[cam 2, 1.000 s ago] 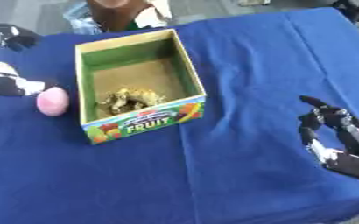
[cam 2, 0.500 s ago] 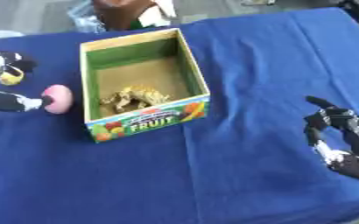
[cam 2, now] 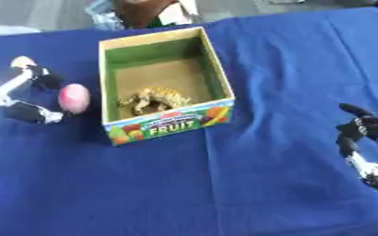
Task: Pick up objects on the table and place them in the box.
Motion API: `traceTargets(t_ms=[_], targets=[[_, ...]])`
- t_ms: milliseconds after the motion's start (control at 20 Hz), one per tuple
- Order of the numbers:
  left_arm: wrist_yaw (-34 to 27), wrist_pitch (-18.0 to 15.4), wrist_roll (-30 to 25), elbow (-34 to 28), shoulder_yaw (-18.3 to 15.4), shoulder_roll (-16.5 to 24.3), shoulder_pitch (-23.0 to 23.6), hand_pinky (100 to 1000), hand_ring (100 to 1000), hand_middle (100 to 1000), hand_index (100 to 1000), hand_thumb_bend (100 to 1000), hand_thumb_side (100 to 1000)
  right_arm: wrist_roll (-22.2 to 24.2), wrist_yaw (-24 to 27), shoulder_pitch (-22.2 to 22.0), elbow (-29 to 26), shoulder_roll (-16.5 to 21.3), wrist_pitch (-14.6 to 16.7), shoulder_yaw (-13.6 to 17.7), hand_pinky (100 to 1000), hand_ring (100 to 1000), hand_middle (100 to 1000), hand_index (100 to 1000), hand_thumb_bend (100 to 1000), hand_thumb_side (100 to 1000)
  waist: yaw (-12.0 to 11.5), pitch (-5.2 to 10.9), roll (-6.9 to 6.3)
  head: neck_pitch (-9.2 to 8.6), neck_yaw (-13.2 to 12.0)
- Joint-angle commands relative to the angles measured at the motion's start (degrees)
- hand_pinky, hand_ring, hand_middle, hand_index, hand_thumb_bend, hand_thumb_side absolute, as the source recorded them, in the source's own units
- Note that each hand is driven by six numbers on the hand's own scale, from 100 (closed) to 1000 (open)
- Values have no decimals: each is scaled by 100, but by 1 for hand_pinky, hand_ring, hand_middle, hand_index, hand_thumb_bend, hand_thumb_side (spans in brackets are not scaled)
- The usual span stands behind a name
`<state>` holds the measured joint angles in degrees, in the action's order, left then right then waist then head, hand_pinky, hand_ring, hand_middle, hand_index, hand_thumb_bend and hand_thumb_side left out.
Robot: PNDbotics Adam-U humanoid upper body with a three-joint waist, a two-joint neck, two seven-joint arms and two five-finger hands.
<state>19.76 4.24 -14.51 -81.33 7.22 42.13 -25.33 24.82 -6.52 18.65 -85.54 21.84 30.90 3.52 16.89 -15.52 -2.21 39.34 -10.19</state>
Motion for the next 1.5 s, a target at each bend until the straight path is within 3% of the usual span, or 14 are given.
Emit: traceTargets(t_ms=[50, 100, 250, 350, 650, 950, 1250, 1500], targets=[[43, 19, 211, 151, 56, 62, -185, 671, 606, 488, 653, 493, 272, -16, -32, 44, -60, 107, -9, 42, 783, 1000, 479, 458, 100, 530, 14, 84, 28, 46, -15], [79, 45, 326, 228, 92, 38, -241, 662, 590, 470, 636, 456, 274, -15, -32, 44, -59, 104, -8, 40, 784, 1000, 479, 458, 100, 531, 18, 82, 30, 45, -19], [235, 157, 722, 466, 190, -33, -405, 609, 499, 343, 527, 208, 262, -14, -38, 43, -53, 98, -4, 36, 784, 1000, 479, 458, 100, 531, 29, 78, 39, 47, -33], [290, 222, 971, 591, 228, -90, -478, 587, 461, 278, 473, 110, 250, -18, -41, 39, -50, 94, -2, 36, 784, 1000, 479, 458, 100, 531, 33, 75, 44, 46, -37], [109, 286, 1503, 660, 230, -169, -572, 560, 415, 200, 408, 100, 237, -25, -42, 34, -51, 87, -2, 34, 784, 1000, 479, 458, 100, 530, 32, 73, 51, 39, -42], [-265, 358, 1736, 39, 37, -89, -712, 562, 417, 197, 409, 100, 224, -38, -41, 21, -51, 99, -3, 34, 784, 1000, 479, 458, 100, 527, -1, 90, 64, 28, -72], [-284, 319, 1452, -536, 154, 46, -1125, 571, 424, 206, 418, 100, 217, -16, -34, 17, -48, 100, 4, 6, 784, 1000, 479, 458, 100, 527, 5, 122, 69, 22, -224], [-32, 148, 1023, -366, 486, -55, -1635, 580, 434, 219, 428, 100, 224, 17, -19, 21, -46, 91, 14, -31, 785, 1000, 479, 458, 100, 525, 77, 149, 69, 81, -391]])
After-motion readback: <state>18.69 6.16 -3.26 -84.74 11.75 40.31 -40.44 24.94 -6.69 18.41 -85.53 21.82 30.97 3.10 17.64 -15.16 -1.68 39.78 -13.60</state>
